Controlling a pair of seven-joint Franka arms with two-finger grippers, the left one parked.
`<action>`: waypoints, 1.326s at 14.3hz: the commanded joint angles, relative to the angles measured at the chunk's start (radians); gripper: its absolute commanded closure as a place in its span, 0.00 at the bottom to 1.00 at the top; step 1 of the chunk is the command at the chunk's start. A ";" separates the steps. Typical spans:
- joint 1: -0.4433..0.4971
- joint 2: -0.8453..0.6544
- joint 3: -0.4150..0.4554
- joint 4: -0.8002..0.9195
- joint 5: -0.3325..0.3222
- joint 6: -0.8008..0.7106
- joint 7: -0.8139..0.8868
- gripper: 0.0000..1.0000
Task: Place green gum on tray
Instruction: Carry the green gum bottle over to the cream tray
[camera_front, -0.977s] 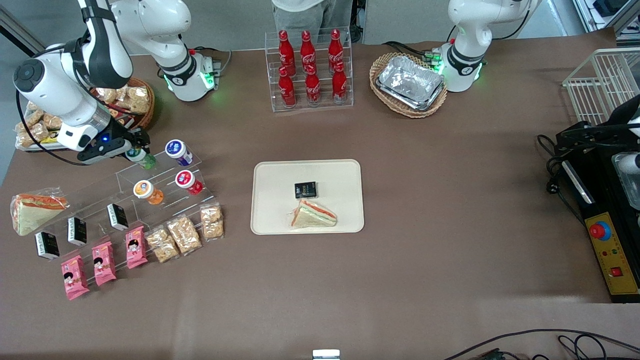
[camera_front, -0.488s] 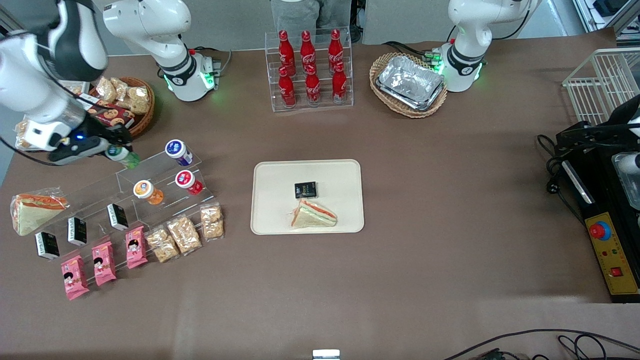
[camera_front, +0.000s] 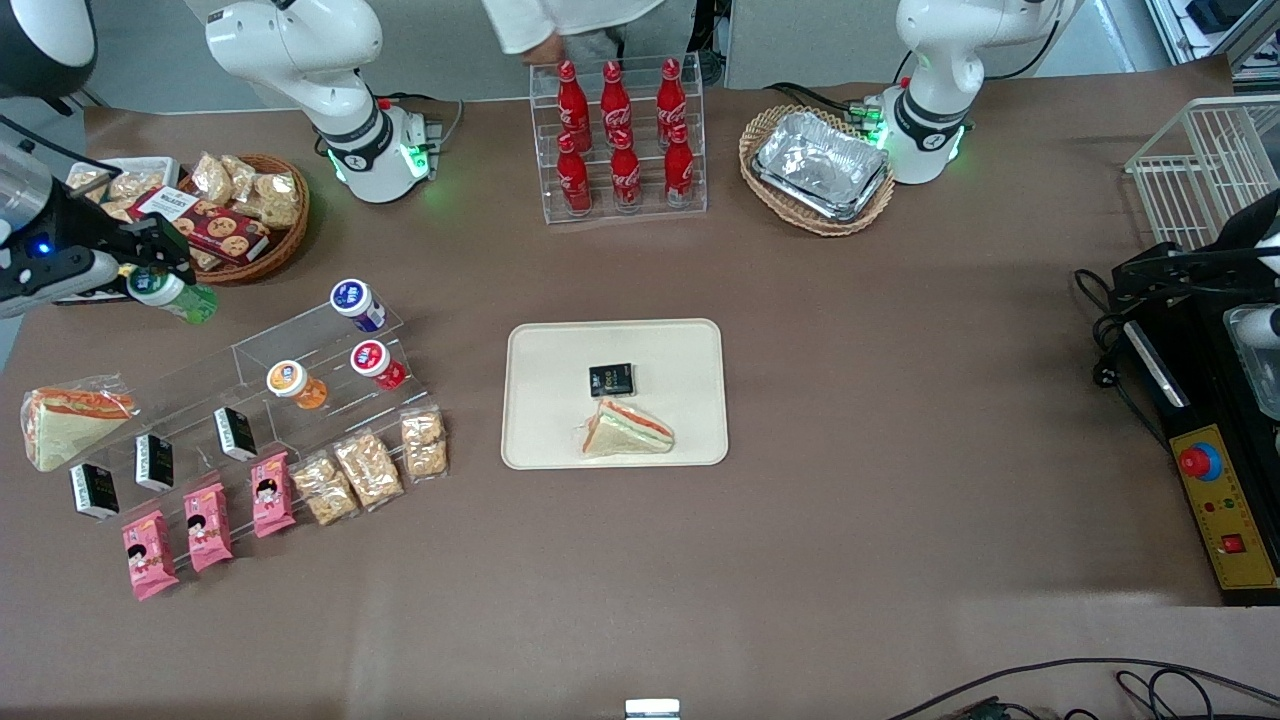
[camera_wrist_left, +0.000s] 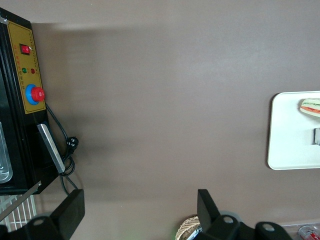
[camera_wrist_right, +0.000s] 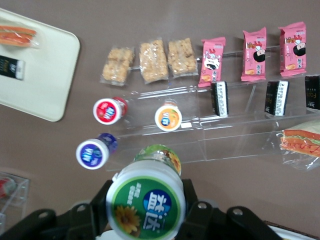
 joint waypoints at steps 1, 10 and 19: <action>0.089 0.057 0.003 0.138 0.039 -0.091 0.176 0.82; 0.437 0.142 0.056 0.150 0.075 0.001 0.810 0.82; 0.577 0.282 0.067 -0.290 0.106 0.691 1.011 0.82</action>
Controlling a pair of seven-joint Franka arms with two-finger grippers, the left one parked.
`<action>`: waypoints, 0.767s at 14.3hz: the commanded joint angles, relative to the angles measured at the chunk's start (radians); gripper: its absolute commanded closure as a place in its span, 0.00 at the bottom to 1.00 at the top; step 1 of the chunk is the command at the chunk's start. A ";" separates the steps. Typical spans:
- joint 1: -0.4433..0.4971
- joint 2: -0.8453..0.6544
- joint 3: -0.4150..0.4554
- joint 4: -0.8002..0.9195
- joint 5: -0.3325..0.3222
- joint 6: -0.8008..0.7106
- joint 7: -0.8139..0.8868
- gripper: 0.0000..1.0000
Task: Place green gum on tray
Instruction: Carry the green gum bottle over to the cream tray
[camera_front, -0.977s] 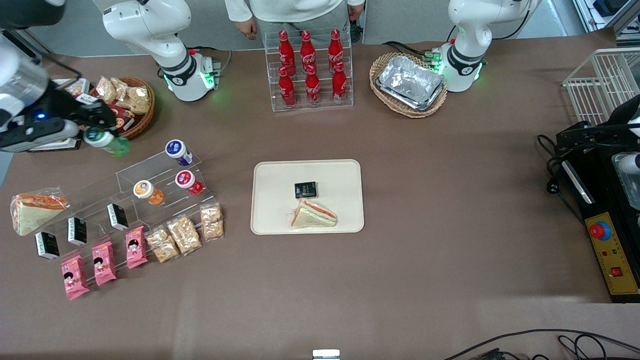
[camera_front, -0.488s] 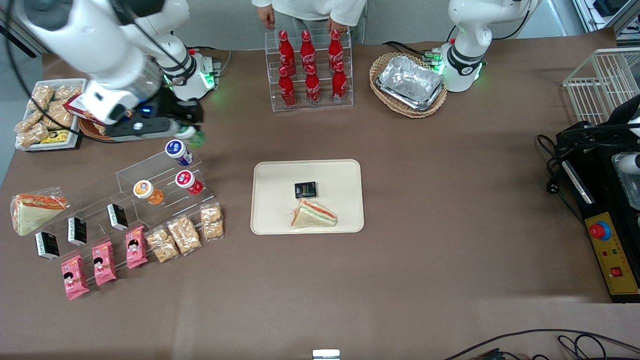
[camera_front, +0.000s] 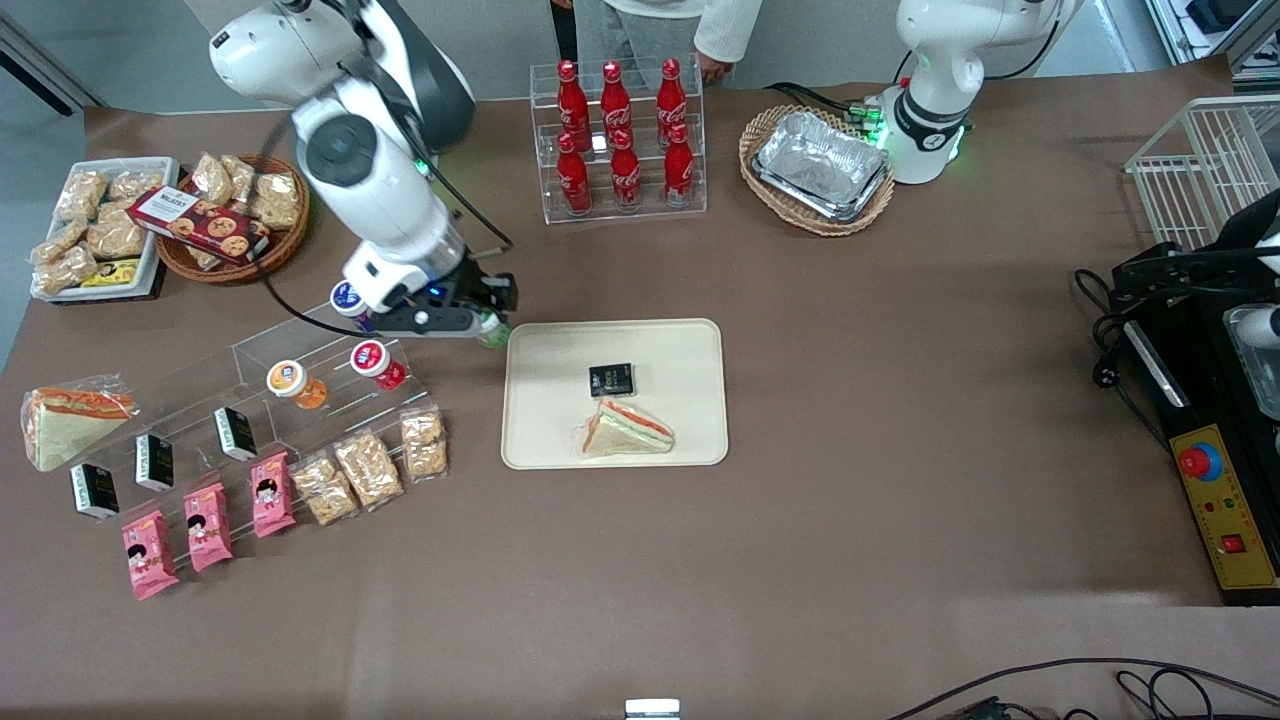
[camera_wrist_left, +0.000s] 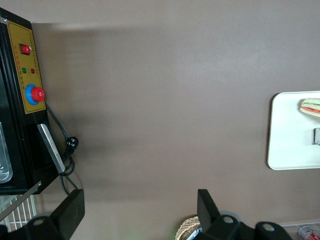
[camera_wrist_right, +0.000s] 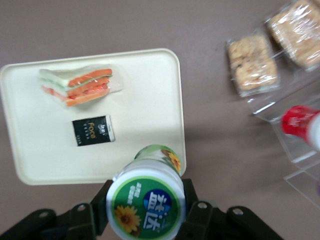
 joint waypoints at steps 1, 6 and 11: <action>0.035 0.115 -0.005 -0.068 0.026 0.208 0.056 0.82; 0.049 0.252 -0.005 -0.138 0.023 0.452 0.058 0.82; 0.090 0.277 -0.005 -0.154 0.024 0.496 0.104 0.76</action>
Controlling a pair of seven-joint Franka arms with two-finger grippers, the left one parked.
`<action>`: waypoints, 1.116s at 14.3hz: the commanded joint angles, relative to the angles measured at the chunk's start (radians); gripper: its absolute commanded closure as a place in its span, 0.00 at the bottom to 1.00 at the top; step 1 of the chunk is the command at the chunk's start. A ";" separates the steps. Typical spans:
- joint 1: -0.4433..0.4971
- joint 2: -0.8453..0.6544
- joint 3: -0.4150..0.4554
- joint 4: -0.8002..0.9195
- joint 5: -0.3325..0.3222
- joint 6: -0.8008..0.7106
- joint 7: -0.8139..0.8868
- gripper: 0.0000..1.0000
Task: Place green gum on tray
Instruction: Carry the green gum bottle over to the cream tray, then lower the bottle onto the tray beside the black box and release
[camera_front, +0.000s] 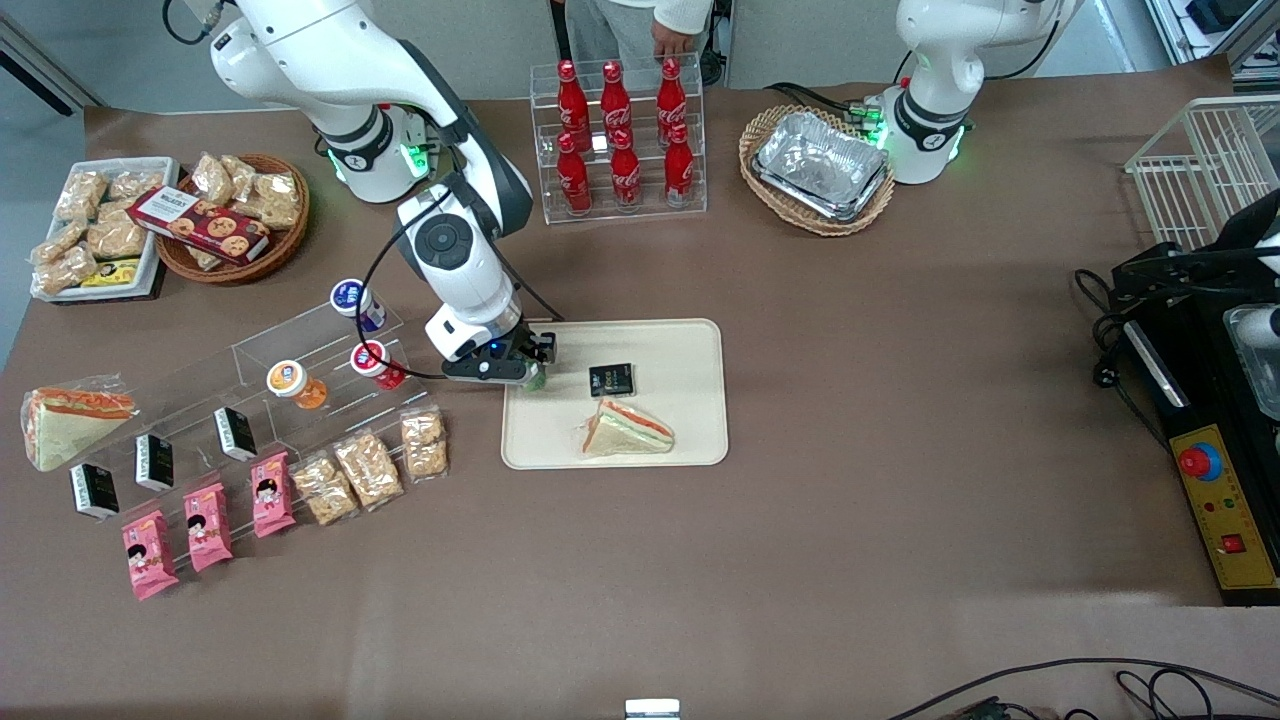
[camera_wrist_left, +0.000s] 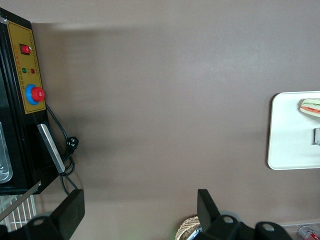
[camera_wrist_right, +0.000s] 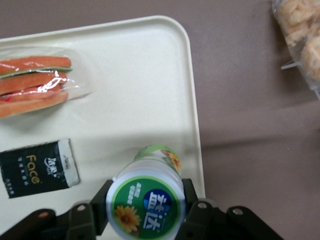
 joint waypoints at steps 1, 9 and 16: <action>0.049 -0.008 -0.006 -0.013 0.024 0.027 0.054 0.72; 0.049 -0.003 -0.006 -0.017 0.024 0.038 0.056 0.00; 0.032 -0.092 -0.015 0.018 0.021 -0.101 0.021 0.00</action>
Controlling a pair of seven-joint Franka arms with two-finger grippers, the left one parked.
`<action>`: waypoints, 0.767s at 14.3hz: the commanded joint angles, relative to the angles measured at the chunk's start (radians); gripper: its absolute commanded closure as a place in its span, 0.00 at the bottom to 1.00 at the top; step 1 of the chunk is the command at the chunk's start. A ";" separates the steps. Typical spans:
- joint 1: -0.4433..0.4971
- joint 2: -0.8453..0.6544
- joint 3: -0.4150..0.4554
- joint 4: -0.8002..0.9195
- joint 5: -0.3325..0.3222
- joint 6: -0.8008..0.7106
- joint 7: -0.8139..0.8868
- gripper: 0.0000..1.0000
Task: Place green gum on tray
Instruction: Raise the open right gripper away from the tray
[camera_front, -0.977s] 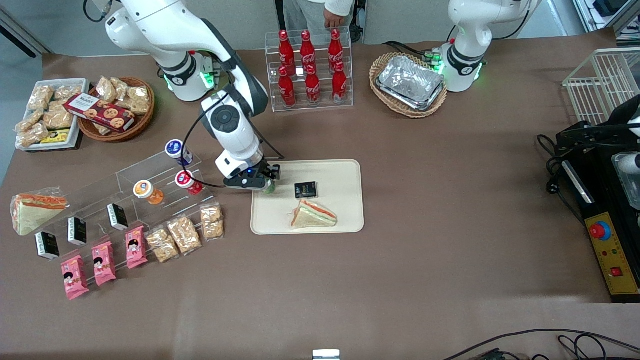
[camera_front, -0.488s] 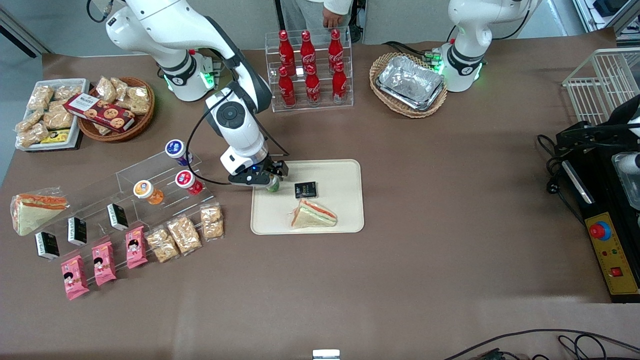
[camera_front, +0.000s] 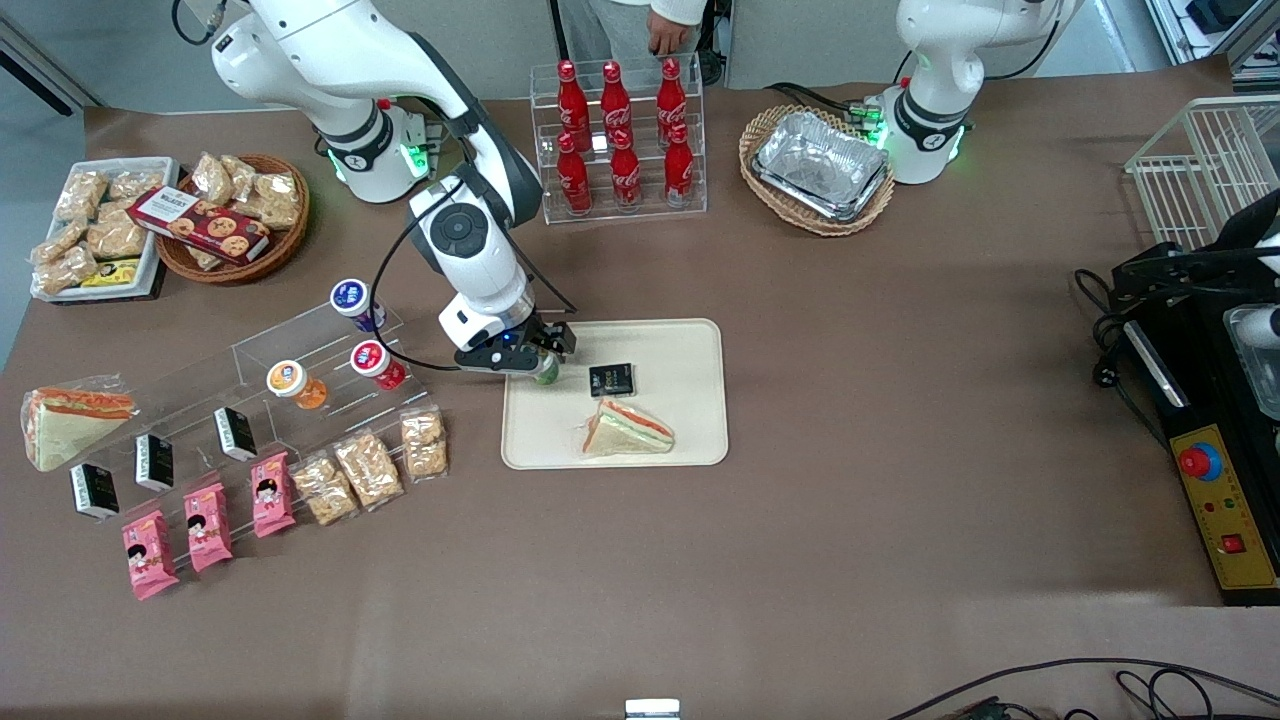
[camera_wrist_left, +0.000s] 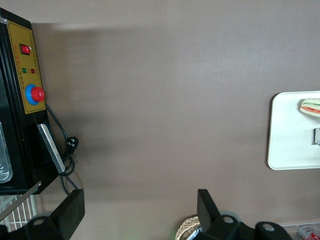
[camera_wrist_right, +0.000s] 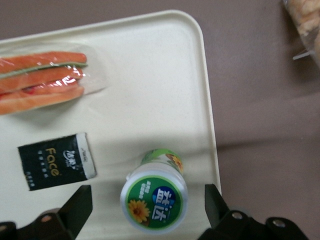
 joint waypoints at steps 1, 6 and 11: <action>-0.007 -0.121 -0.010 0.040 0.023 -0.188 -0.039 0.00; -0.006 -0.220 -0.010 0.311 0.016 -0.603 -0.040 0.00; -0.053 -0.218 0.000 0.621 0.015 -0.908 -0.074 0.00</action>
